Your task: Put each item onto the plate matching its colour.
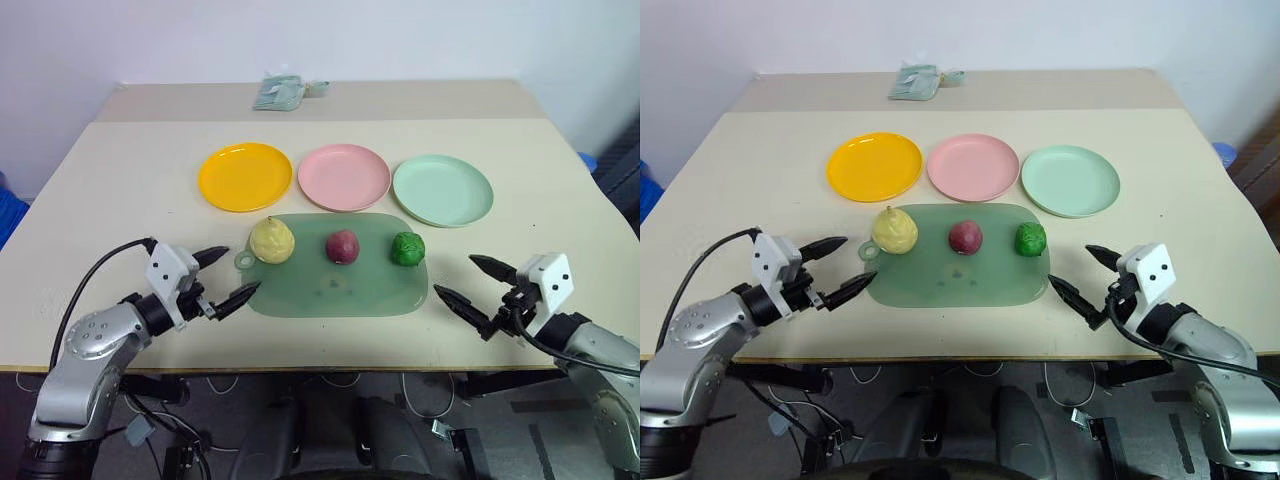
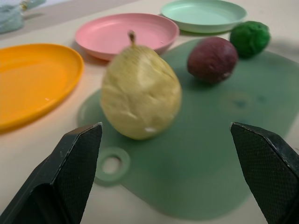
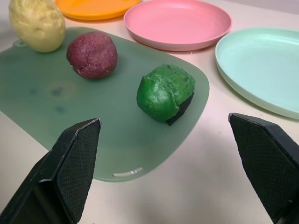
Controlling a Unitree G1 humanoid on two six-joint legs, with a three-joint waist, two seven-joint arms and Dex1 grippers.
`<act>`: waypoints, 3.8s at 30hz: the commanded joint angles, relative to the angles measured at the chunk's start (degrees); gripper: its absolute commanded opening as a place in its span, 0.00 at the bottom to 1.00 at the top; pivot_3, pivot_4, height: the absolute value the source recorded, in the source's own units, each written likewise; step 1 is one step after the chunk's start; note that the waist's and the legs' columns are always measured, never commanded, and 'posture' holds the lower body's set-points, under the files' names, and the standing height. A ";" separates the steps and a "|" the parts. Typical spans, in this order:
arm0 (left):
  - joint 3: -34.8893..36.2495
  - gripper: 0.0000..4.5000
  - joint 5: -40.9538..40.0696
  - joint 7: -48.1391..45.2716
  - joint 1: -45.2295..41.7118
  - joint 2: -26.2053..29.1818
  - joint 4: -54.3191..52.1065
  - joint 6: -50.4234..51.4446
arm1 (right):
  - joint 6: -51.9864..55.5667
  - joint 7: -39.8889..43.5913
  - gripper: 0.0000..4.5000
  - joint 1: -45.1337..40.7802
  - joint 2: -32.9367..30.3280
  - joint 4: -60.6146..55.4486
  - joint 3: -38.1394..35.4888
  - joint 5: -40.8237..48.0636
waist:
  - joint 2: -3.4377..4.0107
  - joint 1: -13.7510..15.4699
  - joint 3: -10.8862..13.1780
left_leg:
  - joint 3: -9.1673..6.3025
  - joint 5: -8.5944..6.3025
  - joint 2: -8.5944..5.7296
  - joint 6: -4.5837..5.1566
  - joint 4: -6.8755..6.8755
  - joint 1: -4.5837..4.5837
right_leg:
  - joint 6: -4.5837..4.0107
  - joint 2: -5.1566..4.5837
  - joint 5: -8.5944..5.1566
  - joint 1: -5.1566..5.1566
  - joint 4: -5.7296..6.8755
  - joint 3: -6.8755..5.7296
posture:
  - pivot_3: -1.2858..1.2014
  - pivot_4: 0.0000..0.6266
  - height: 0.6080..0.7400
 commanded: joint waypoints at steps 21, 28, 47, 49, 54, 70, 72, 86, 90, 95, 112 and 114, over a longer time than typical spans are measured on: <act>2.40 1.00 0.92 -1.87 -1.90 -4.02 15.39 -13.07 | 2.56 4.27 1.00 -10.23 -1.93 -2.62 2.39 5.14 | 0.00 0.04 -0.01 | 0.00 -0.02 0.01 0.04 0.00 -0.05 | 0.00 -0.01 0.01 0.04 -0.21 -0.01 | 0.52 0.24 1.00; 1.29 1.00 0.59 1.62 -8.61 -6.58 18.24 -9.45 | 1.62 11.07 1.00 -12.61 -3.98 -1.42 5.45 6.59 | -0.03 0.09 -0.02 | 0.00 -0.02 0.00 0.05 0.03 -0.05 | 0.04 -0.01 0.03 0.05 -0.19 -0.02 | 0.52 0.24 1.00; -4.28 1.00 -4.45 15.78 -21.18 -9.91 -0.26 20.03 | -2.19 10.93 1.00 -20.89 -2.85 2.60 13.41 0.65 | -0.05 0.03 -0.02 | 0.00 -0.02 -0.01 0.05 0.03 -0.05 | 0.23 0.02 0.15 0.02 -0.14 -0.03 | 0.52 0.24 1.00; -4.35 1.00 -4.83 16.98 -22.23 -9.66 -1.29 22.73 | -1.87 10.62 1.00 -21.12 -2.91 2.23 13.52 0.77 | -0.05 0.04 -0.02 | 0.00 -0.02 -0.01 0.05 0.03 -0.05 | 0.23 0.02 0.15 0.02 -0.14 -0.03 | 0.52 0.24 1.00; -5.20 1.00 -5.02 20.15 -25.47 -10.15 -2.56 28.36 | -1.29 10.24 1.00 -21.60 -3.21 1.69 13.20 1.21 | -0.05 0.07 -0.02 | 0.00 -0.02 -0.03 0.04 0.05 -0.05 | 0.24 0.03 0.15 0.02 -0.10 -0.03 | 0.52 0.24 1.00; -7.58 0.59 1.03 22.76 -28.23 -8.90 0.46 30.42 | -1.82 9.15 1.00 -20.55 -2.95 1.57 12.53 1.26 | -0.06 0.08 -0.02 | 0.00 -0.02 -0.04 0.04 0.05 -0.04 | 0.25 0.03 0.15 0.02 -0.09 -0.03 | 0.52 0.24 1.00; -7.69 0.59 1.30 22.56 -28.09 -8.68 0.45 30.47 | -2.36 9.22 1.00 -20.05 -2.82 1.78 12.52 1.11 | -0.06 0.07 -0.02 | 0.00 -0.02 -0.04 0.04 0.05 -0.04 | 0.25 0.04 0.15 0.02 -0.09 -0.03 | 0.52 0.24 1.00; -6.94 0.47 2.91 22.83 -26.79 -8.92 0.31 28.77 | -5.04 9.54 1.00 -19.47 -1.99 4.15 13.51 -0.16 | -0.06 0.06 -0.02 | 0.00 -0.02 -0.04 0.04 0.05 -0.04 | 0.25 0.03 0.15 0.02 -0.09 -0.03 | 0.52 0.24 1.00; -6.98 0.08 3.35 23.46 -26.08 -9.31 0.17 28.62 | -5.10 9.62 1.00 -20.16 -1.89 4.60 13.69 -0.25 | -0.05 0.05 -0.03 | 0.00 -0.02 -0.04 0.04 0.05 -0.03 | 0.25 0.03 0.15 0.03 -0.09 -0.02 | 0.52 0.24 1.00; -7.40 0.08 3.95 23.91 -25.29 -9.66 0.06 27.31 | -4.68 9.42 1.00 -20.94 -1.91 4.53 13.83 -0.21 | -0.05 0.06 -0.03 | 0.00 -0.02 -0.04 0.03 0.05 -0.02 | 0.25 0.03 0.16 0.03 -0.06 -0.02 | 0.52 0.24 1.00; -7.22 0.04 4.76 23.93 -25.09 -10.96 1.61 25.03 | -4.92 8.68 1.00 -21.20 -1.43 4.86 14.41 -0.69 | -0.06 0.06 -0.03 | 0.00 -0.02 -0.04 0.03 0.06 -0.02 | 0.25 0.03 0.16 0.03 -0.06 -0.02 | 0.52 0.24 1.00; -7.46 0.04 5.12 23.84 -25.16 -10.93 1.94 24.47 | -5.19 8.74 1.00 -21.05 -1.34 5.07 14.39 -0.86 | -0.06 0.07 -0.03 | 0.00 -0.02 -0.04 0.03 0.06 -0.02 | 0.25 0.03 0.16 0.03 -0.06 -0.02 | 0.52 0.24 1.00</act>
